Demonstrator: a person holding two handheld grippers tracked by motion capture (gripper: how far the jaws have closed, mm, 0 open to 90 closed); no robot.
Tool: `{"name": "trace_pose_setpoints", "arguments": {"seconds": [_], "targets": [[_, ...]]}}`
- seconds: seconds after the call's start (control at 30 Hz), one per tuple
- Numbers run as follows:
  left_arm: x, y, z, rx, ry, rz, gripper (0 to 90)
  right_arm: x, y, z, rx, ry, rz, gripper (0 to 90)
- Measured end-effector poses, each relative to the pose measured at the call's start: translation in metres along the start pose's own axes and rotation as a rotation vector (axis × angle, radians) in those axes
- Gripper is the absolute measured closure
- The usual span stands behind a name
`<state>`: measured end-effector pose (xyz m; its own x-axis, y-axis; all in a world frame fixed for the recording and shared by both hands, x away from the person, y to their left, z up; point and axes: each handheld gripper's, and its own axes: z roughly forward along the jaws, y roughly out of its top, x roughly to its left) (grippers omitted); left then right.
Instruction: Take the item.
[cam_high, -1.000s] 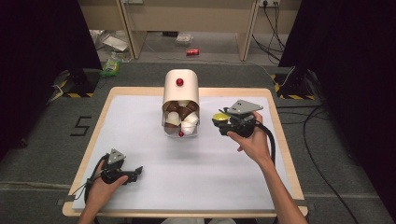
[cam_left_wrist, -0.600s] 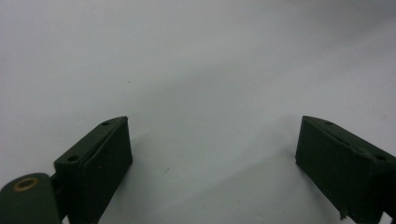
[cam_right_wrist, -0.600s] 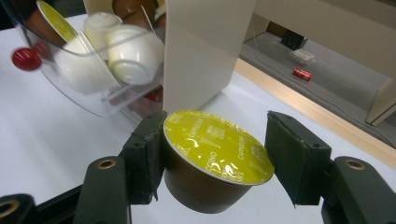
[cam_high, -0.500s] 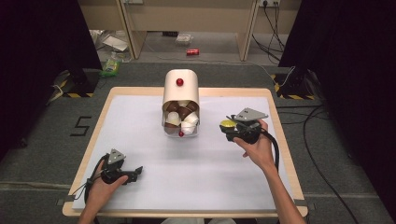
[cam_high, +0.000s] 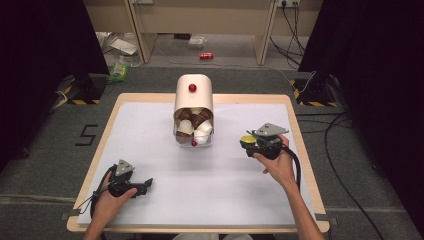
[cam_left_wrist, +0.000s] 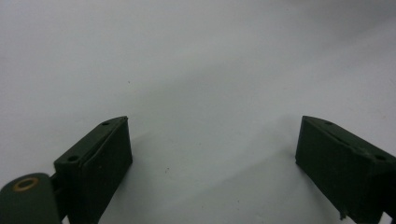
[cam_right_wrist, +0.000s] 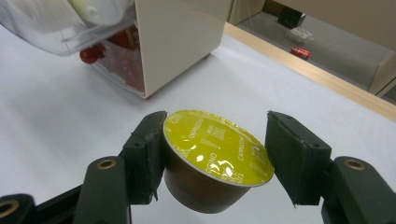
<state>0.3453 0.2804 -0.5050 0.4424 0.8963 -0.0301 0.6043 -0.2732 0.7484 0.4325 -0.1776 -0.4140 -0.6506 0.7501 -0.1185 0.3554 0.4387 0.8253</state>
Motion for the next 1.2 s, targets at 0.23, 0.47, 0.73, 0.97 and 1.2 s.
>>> {"name": "trace_pose_setpoints", "arguments": {"seconds": [0.23, 0.47, 0.73, 0.97, 1.2], "targets": [[0.0, 0.0, 0.0, 0.0, -0.001, -0.001, 10.1, -0.004, -0.011, 0.007, 0.027, -0.008, 0.015, 40.6], [0.0, 0.0, 0.0, 0.0, -0.001, -0.001, 10.1, -0.009, -0.022, 0.015, 0.053, -0.013, 0.03, 40.6], [0.0, 0.0, 0.0, 0.001, -0.001, -0.001, 10.1, -0.008, -0.028, 0.025, 0.082, -0.006, 0.039, 40.5], [0.0, 0.0, 0.0, 0.001, -0.002, -0.001, 10.1, -0.008, -0.032, 0.031, 0.096, 0.0, 0.045, 40.5], [0.0, 0.0, 0.0, 0.0, -0.002, -0.002, 10.1, -0.006, -0.035, 0.036, 0.112, 0.006, 0.054, 40.4]]}}
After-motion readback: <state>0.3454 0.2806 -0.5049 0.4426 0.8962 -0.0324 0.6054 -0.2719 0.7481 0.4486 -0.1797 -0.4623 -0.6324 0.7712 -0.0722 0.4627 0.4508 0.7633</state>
